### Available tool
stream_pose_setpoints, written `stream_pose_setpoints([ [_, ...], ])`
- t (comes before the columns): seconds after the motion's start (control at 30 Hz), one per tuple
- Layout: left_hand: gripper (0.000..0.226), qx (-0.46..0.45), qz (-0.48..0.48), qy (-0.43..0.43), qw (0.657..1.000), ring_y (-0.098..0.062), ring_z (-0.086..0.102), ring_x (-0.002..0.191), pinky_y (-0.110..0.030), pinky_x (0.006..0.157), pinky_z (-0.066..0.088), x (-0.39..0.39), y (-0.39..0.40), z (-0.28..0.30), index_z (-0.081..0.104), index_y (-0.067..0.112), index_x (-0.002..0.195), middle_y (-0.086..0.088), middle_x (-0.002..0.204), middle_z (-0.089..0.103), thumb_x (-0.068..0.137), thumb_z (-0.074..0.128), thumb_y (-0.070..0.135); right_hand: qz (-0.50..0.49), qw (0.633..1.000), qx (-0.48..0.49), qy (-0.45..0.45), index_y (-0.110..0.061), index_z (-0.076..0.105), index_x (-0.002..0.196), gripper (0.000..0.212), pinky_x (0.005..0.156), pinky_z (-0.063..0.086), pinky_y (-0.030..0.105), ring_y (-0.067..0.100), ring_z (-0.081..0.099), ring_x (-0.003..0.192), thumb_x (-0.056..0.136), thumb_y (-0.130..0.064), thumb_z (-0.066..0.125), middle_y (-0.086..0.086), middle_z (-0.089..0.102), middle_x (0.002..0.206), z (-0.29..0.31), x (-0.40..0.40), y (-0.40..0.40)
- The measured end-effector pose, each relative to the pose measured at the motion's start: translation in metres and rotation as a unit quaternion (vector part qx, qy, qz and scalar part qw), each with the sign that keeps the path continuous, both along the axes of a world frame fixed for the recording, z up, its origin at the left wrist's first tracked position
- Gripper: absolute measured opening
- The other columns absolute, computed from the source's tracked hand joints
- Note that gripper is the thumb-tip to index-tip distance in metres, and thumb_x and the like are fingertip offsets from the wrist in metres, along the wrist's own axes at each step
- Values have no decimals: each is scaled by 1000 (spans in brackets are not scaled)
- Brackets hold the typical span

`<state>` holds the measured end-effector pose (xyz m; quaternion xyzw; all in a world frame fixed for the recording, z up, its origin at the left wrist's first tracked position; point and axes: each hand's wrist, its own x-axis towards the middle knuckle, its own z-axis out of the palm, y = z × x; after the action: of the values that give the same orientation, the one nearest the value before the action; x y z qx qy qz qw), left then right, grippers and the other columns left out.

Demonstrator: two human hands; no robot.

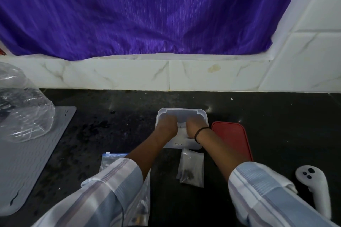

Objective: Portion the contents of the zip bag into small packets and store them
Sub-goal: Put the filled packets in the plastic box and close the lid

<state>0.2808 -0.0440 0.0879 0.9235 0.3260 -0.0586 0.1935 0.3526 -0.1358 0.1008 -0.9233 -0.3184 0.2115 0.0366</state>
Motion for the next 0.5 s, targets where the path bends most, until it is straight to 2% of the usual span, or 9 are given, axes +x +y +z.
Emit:
stream_pose_setpoints([
  [0.07, 33, 16, -15, 30, 999, -26, 60, 118, -32, 99, 46, 1, -2, -1, 59, 4, 127, -13, 128, 63, 97, 59, 16, 1, 1000, -18, -5, -4, 57, 129, 32, 98, 43, 30, 19, 53, 100, 102, -14, 43, 8, 62, 103, -7, 1, 2],
  [0.1, 30, 48, -34, 38, 998, -25, 60, 117, -32, 98, 47, 2, -1, -5, 61, 5, 125, -13, 126, 64, 98, 57, 17, 12, 999, -39, -9, -4, 58, 128, 32, 97, 44, 33, 20, 51, 96, 102, -14, 43, 10, 61, 100, -8, 0, 3],
  [0.2, 29, 158, -64, 47, 984, -28, 52, 118, -32, 87, 45, -3, -9, -8, 63, 6, 121, -18, 126, 58, 101, 45, 18, 57, 994, -55, -78, -6, 62, 123, 31, 93, 46, 37, 28, 59, 111, 100, -20, 45, 12, 64, 120, -9, -3, 1],
  [0.3, 34, 262, -93, 92, 956, -31, 47, 120, -33, 85, 41, -1, -13, -12, 59, 5, 127, -25, 133, 46, 101, 41, 20, 36, 993, -54, -101, -11, 64, 120, 30, 90, 46, 31, 22, 60, 112, 100, -23, 44, 5, 66, 118, -15, -6, 6],
  [0.37, 33, 260, -113, 115, 952, -29, 53, 119, -33, 92, 45, 3, -11, -9, 59, 7, 128, -22, 134, 49, 102, 44, 20, 29, 995, -29, -88, -10, 64, 116, 28, 89, 45, 31, 23, 61, 111, 100, -21, 44, 6, 66, 115, -15, -5, 7],
  [0.43, 29, 226, -136, 129, 956, -24, 59, 114, -33, 95, 47, 7, -7, -8, 62, 10, 124, -12, 127, 61, 100, 51, 22, 24, 997, -13, -69, -7, 64, 115, 27, 86, 45, 31, 24, 61, 109, 100, -17, 45, 8, 67, 114, -15, -4, 5],
  [0.5, 29, 189, -157, 165, 955, -22, 60, 116, -33, 98, 46, 12, -3, -11, 62, 11, 125, -7, 125, 64, 99, 56, 24, 21, 999, -16, -42, -4, 62, 118, 28, 88, 44, 33, 26, 60, 107, 101, -13, 43, 11, 64, 112, -17, -2, 3],
])
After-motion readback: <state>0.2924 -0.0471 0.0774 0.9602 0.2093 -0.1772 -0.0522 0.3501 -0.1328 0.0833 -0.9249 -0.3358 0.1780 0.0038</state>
